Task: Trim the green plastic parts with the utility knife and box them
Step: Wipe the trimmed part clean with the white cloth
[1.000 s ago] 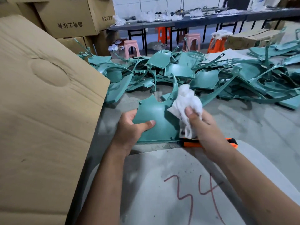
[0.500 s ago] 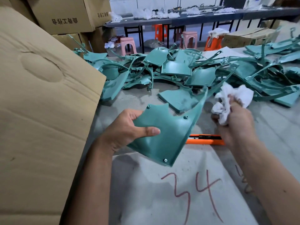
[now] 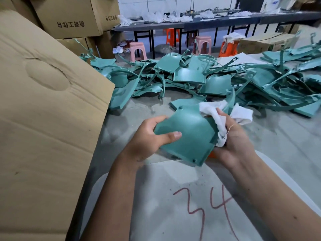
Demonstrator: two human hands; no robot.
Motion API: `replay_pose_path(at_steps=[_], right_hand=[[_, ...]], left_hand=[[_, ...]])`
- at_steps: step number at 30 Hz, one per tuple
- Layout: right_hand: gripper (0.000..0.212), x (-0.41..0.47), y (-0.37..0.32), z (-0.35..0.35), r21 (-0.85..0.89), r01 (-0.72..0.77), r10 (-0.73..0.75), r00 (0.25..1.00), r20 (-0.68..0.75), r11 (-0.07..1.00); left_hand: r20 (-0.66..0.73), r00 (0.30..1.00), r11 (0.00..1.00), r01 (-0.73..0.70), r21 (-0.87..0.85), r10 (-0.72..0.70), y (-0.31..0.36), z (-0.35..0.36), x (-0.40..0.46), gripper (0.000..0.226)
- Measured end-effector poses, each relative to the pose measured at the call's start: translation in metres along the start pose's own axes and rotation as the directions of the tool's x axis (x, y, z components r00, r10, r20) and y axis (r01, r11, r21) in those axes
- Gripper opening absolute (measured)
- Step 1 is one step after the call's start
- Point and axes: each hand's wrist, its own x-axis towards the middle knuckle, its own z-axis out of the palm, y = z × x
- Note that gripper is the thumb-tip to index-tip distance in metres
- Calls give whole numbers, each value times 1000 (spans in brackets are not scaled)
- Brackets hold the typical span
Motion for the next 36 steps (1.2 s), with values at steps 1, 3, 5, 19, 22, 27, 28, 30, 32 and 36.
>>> replay_pose_path(at_steps=[1, 3, 5, 19, 22, 27, 28, 30, 32, 36], right_hand=[[37, 1, -1, -2, 55, 53, -51, 998, -33, 997], [34, 4, -2, -4, 159, 93, -84, 994, -66, 983], [33, 4, 1, -4, 244, 76, -69, 997, -40, 967], [28, 3, -15, -10, 243, 233, -237, 971, -15, 942], [30, 6, -18, -7, 155, 310, -273, 936, -223, 938], [17, 14, -13, -17, -345, 478, -563, 455, -689, 808], [16, 14, -14, -22, -463, 498, -664, 378, -645, 733], [40, 10, -12, -26, -650, 548, -850, 326, -413, 526], [45, 7, -5, -25, -780, 592, -965, 254, -57, 202], [25, 0, 5, -7, -827, 530, -846, 338, 412, -190]], left_hand=[[-67, 997, 996, 20, -84, -25, -2, 3, 2, 33], [-130, 989, 955, 22, -296, -64, -5, 13, 5, 42], [-167, 982, 878, -4, -479, -87, -8, 32, 8, 51], [-355, 892, 736, -38, -675, -279, -5, 31, 11, 34], [-407, 887, 776, -97, -623, -216, -5, 22, 9, 45], [-472, 876, 807, -209, -553, -97, -2, 9, 6, 51], [-489, 871, 813, -246, -528, -54, -1, 3, 6, 50], [-508, 861, 837, -298, -459, 27, 1, -5, 5, 43], [-513, 854, 862, -321, -393, 84, 0, -7, 4, 34], [-497, 849, 909, -336, -245, 180, -2, -11, 4, 27]])
